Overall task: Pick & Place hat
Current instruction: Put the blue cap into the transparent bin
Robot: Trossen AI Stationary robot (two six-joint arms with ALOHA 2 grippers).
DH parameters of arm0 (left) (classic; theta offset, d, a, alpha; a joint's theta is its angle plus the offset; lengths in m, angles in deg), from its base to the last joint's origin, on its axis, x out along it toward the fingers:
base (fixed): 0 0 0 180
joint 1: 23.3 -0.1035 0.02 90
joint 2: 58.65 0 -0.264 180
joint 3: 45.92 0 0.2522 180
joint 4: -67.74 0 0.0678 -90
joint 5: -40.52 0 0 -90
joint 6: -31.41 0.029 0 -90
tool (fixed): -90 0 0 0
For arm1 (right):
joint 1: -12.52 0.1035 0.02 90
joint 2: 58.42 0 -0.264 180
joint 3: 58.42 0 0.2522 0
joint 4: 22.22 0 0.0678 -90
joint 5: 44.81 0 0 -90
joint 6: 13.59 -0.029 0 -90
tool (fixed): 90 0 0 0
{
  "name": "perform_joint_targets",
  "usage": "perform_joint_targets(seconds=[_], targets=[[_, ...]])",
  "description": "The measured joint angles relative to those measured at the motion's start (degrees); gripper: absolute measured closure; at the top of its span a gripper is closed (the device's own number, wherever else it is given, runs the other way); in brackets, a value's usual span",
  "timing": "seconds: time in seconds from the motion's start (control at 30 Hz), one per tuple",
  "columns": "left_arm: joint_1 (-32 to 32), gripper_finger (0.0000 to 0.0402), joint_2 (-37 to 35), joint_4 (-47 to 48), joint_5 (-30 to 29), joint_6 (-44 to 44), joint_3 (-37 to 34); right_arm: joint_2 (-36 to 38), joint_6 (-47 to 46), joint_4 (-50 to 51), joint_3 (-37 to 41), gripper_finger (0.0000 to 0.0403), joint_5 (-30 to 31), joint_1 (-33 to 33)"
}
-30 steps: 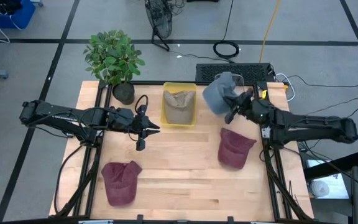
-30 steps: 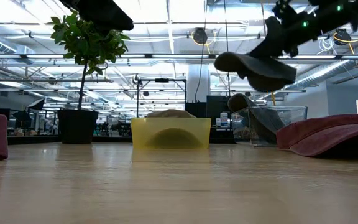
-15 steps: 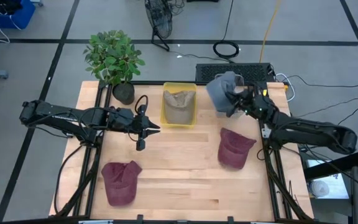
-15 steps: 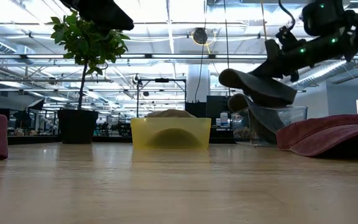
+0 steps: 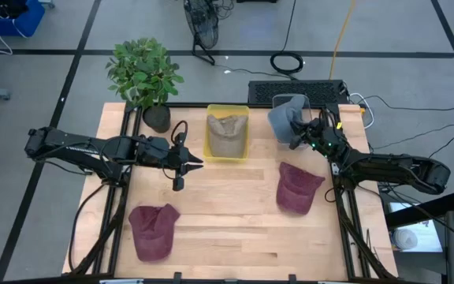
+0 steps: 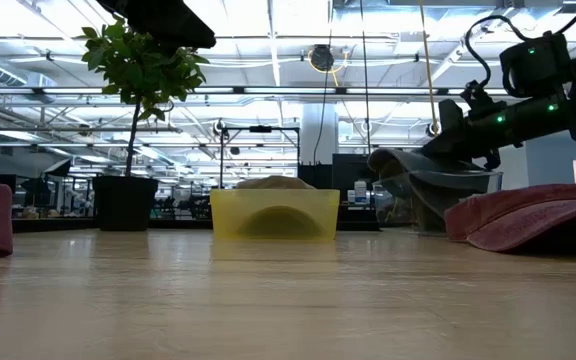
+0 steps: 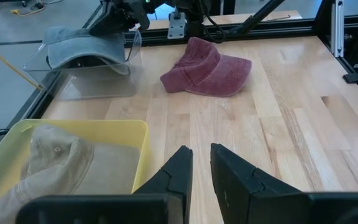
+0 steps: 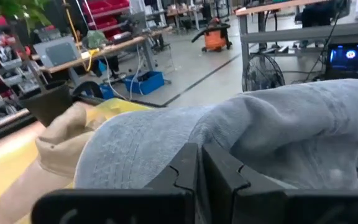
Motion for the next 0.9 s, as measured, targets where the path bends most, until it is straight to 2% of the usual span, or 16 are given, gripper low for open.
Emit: perform_joint_targets(seconds=[0.1, 0.23, 0.37, 0.67, 0.77, 0.9], targets=[[0.0, 0.0337, 0.0, 0.0, 0.0, 0.0, 0.0, -0.1, -0.2, -3.3, 0.3, 0.0377, -0.4, 0.0], [0.0, 0.0337, 0.0, 0.0, 0.0, 0.3, 0.0, -0.1, -0.8, -9.4, 0.3, 0.0363, -4.0, 0.0], [0.0, 0.0337, 0.0, 0.0, 0.0, 0.2, 0.0, 0.0, -3.3, -12.9, 0.3, 0.0363, -4.5, 0.0], [0.0, 0.0337, 0.0, 0.0, 0.0, 0.0, 0.0, -0.1, -1.0, -8.6, 0.3, 0.0383, -6.2, 0.1], [0.0, 0.0337, 0.0, 0.0, 0.0, 0.2, 0.0, 0.1, 1.9, -8.5, 0.3, 0.0369, -7.3, 0.1], [0.0, 0.0337, 0.0, 0.0, 0.0, -0.1, 0.0, 1.0, 5.3, -8.2, 0.3, 0.033, -7.2, 0.1]])
